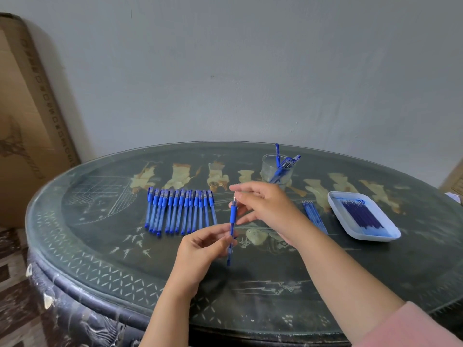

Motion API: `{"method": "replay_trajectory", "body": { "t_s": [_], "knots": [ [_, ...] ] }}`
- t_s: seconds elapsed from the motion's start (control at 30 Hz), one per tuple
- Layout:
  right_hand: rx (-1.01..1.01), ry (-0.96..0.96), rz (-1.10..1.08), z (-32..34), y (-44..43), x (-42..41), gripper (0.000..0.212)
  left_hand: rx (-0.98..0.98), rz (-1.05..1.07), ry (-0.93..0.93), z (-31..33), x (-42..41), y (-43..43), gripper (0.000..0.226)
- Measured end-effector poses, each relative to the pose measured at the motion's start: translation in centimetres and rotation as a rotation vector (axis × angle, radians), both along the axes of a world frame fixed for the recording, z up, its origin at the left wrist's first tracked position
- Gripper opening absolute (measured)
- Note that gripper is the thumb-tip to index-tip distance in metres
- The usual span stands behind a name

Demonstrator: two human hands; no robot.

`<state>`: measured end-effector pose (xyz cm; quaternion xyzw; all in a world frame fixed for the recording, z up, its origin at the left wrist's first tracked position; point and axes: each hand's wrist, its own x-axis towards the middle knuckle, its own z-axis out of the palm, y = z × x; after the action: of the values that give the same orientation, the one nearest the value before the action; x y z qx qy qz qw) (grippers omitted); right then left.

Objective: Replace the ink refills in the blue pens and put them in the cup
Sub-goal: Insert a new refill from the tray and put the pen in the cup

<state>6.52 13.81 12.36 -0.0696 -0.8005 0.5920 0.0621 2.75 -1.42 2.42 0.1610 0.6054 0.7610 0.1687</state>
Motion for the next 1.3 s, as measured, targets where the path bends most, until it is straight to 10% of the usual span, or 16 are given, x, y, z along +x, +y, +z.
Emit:
{"method": "replay_trajectory", "body": {
  "t_s": [1.3],
  "knots": [
    [-0.013,0.043,-0.103,-1.5,-0.3,-0.2,0.025,-0.015,0.004,-0.017,0.5,0.3,-0.2,0.024]
  ]
}}
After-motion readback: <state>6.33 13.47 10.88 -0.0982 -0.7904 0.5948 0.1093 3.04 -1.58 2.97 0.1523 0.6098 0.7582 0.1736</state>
